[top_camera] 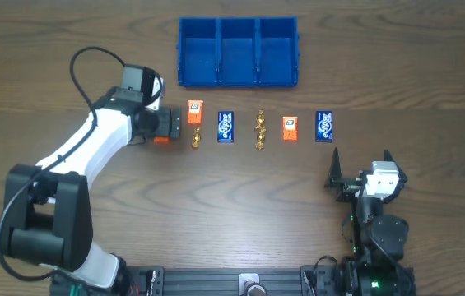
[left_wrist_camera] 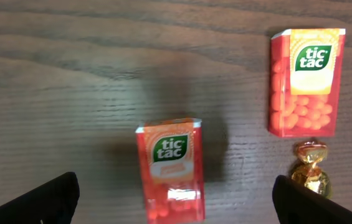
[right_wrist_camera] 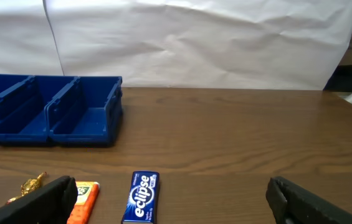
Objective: Sort Candies Into Trays
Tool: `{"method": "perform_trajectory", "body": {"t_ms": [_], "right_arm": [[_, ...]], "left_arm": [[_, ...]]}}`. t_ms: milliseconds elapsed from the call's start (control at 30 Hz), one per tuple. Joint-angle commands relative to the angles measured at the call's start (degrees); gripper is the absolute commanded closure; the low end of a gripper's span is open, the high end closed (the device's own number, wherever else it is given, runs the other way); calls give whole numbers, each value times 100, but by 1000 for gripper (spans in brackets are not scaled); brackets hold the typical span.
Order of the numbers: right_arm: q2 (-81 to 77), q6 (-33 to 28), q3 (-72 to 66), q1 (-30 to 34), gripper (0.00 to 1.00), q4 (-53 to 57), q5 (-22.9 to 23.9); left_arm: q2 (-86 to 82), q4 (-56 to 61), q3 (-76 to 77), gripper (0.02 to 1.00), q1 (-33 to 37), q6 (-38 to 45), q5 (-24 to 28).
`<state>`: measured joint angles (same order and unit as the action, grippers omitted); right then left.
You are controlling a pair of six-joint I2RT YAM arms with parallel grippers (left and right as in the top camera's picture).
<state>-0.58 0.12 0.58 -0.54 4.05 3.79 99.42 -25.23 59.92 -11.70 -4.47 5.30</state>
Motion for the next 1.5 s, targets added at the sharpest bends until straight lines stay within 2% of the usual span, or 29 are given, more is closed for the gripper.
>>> {"method": "perform_trajectory", "body": {"t_ms": [33,133,267,533,600,733,1167,1333,1500], "right_arm": [[39,-83,-13,28,3,31,-7],[39,-81,-13,28,3,31,-7],[39,-81,-13,28,3,31,-7],[39,-81,-13,28,3,33,-7],[39,-81,-13,28,3,31,-7],[39,-81,-13,28,3,31,-7],[39,-83,-13,28,3,31,-7],[39,-81,-13,28,3,31,-7],[39,-81,-13,28,3,31,-7]], "left_arm": [[306,66,74,18,-28,-26,28],[442,68,74,23,-28,-44,26],[479,140,74,84,-28,-24,7],[664,195,74,91,-33,-22,-125],[699,221,74,148,-33,-22,-125],[745,240,74,343,-33,0,-127],[822,323,74,695,-35,24,-146],[813,179,289,728,-37,-22,-229],[804,-1062,1917,801,-223,-70,-461]]}}
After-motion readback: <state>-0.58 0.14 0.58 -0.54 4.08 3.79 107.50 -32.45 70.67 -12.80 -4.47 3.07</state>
